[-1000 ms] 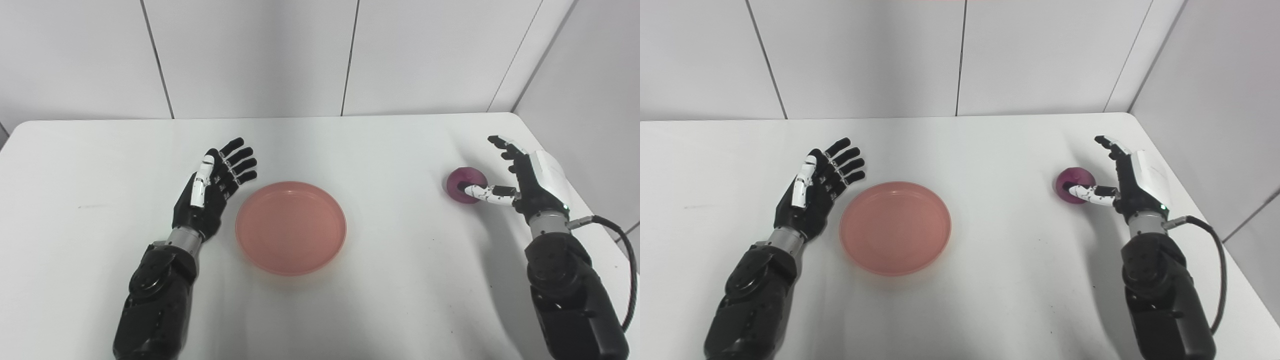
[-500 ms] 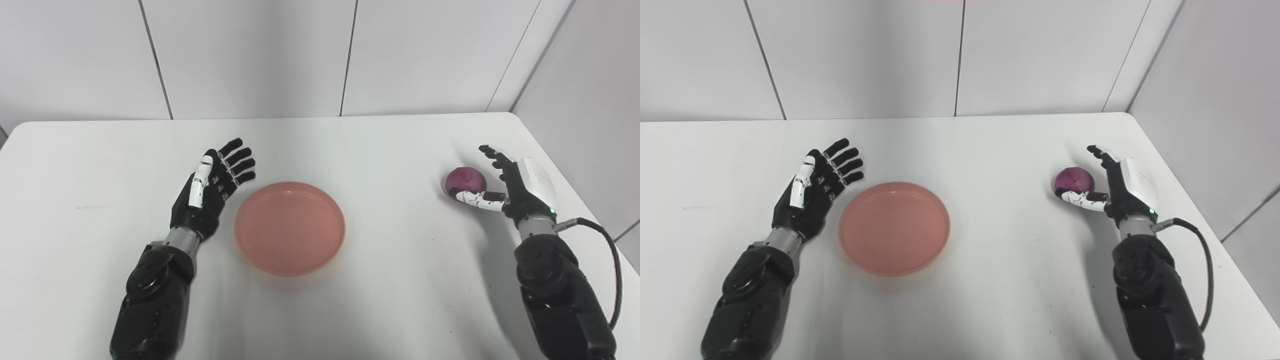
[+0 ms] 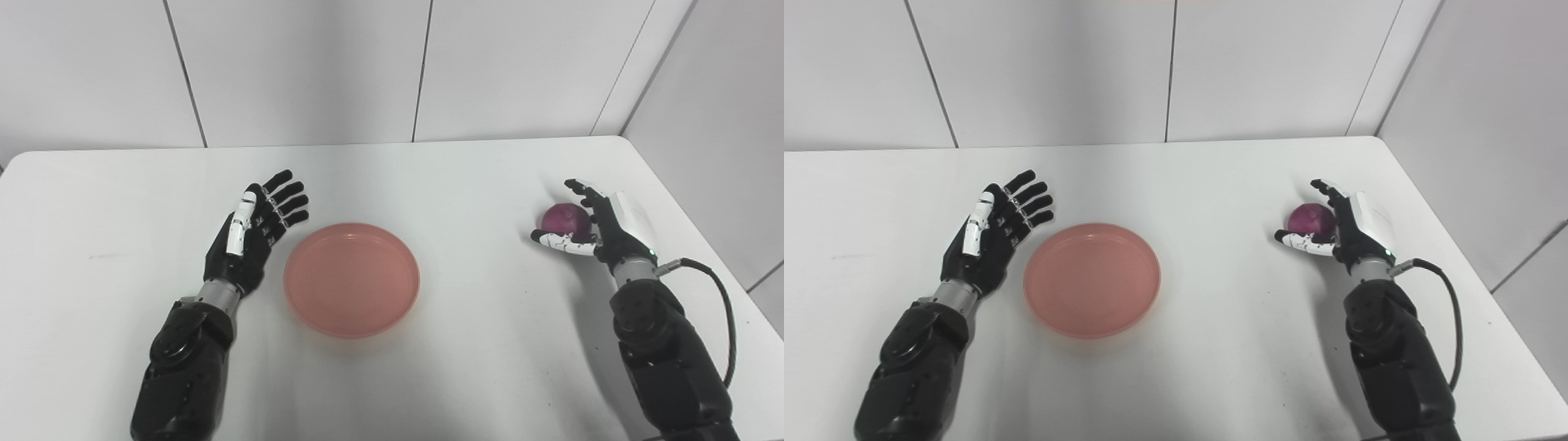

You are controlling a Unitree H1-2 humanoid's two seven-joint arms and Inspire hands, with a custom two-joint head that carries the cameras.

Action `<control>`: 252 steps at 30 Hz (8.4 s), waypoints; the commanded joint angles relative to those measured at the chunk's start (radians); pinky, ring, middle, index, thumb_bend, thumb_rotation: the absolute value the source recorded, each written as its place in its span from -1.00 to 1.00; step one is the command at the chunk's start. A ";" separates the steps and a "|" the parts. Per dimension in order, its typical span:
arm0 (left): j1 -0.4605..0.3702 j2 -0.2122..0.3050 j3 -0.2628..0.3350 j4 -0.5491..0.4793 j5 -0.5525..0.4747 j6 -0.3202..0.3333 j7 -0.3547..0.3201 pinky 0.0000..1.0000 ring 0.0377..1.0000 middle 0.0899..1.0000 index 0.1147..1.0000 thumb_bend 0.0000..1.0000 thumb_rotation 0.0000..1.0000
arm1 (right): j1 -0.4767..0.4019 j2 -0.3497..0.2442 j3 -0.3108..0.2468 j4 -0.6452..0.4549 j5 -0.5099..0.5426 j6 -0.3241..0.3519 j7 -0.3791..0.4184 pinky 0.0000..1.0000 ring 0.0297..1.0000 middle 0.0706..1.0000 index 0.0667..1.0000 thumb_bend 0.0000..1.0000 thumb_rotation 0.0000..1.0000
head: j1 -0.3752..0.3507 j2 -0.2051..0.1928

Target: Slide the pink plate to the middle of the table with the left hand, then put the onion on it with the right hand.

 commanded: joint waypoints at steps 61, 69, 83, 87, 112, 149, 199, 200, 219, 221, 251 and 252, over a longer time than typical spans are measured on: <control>0.018 0.013 0.000 0.003 0.005 0.019 -0.001 0.56 0.60 0.59 0.54 -0.21 0.93 | -0.088 -0.112 0.051 0.002 -0.007 0.079 0.122 0.39 0.56 0.62 0.60 1.00 -0.30 | -0.001 0.016; 0.019 0.013 0.001 0.006 0.006 0.014 -0.001 0.57 0.60 0.58 0.53 -0.22 0.95 | -0.089 -0.114 0.055 0.006 -0.006 0.080 0.128 0.36 0.55 0.61 0.59 0.94 -0.37 | -0.002 0.016; 0.024 0.011 0.000 -0.006 0.006 0.024 0.004 0.56 0.60 0.59 0.54 -0.21 0.92 | -0.086 -0.115 0.041 0.016 0.007 0.053 0.088 0.20 0.31 0.37 0.34 0.74 -0.70 | -0.002 0.018; 0.026 0.010 0.000 -0.008 0.007 0.023 0.005 0.56 0.60 0.59 0.54 -0.22 0.93 | -0.089 -0.110 0.030 0.023 0.022 0.037 0.059 0.03 0.10 0.16 0.13 0.71 -0.96 | -0.002 0.019; 0.023 0.012 0.003 0.003 0.002 0.019 0.004 0.56 0.61 0.59 0.55 -0.22 0.94 | -0.081 -0.105 0.027 0.022 0.038 -0.026 -0.022 -0.07 0.00 0.05 -0.10 0.03 -0.75 | 0.000 0.017; 0.023 -0.004 -0.004 -0.017 0.012 0.025 0.023 0.56 0.61 0.59 0.54 -0.22 0.95 | -0.109 -0.041 0.087 -0.181 0.012 -0.071 0.012 -0.13 -0.07 0.00 -0.10 0.03 -0.75 | 0.038 0.013; 0.040 -0.038 -0.046 -0.093 0.028 0.080 0.105 0.55 0.60 0.58 0.52 -0.24 0.94 | -0.194 0.146 0.258 -0.259 -0.056 -0.116 0.096 -0.22 -0.11 -0.03 -0.10 0.03 -0.74 | 0.131 0.015; 0.040 -0.040 -0.046 -0.095 0.029 0.082 0.107 0.55 0.60 0.58 0.52 -0.24 0.94 | -0.195 0.150 0.261 -0.258 -0.058 -0.118 0.096 -0.22 -0.11 -0.02 -0.10 0.03 -0.74 | 0.132 0.015; 0.049 -0.071 -0.055 -0.136 0.056 0.109 0.151 0.53 0.57 0.55 0.49 -0.29 0.98 | -0.213 0.228 0.336 -0.251 -0.108 -0.117 0.143 -0.21 -0.11 -0.01 -0.10 0.04 -0.73 | 0.205 0.024; 0.048 -0.071 -0.057 -0.135 0.063 0.107 0.154 0.52 0.56 0.55 0.49 -0.28 0.97 | -0.215 0.234 0.345 -0.248 -0.110 -0.108 0.152 -0.19 -0.09 0.01 -0.10 0.04 -0.73 | 0.210 0.024; 0.047 -0.079 -0.062 -0.152 0.095 0.120 0.175 0.50 0.56 0.54 0.48 -0.27 1.00 | -0.186 0.264 0.403 -0.174 -0.096 -0.116 0.187 -0.33 -0.18 -0.03 -0.09 0.04 -0.73 | 0.273 0.031; 0.047 -0.079 -0.062 -0.152 0.096 0.121 0.176 0.50 0.56 0.54 0.48 -0.27 1.00 | -0.186 0.263 0.405 -0.170 -0.094 -0.119 0.187 -0.31 -0.16 -0.01 -0.09 0.03 -0.73 | 0.273 0.031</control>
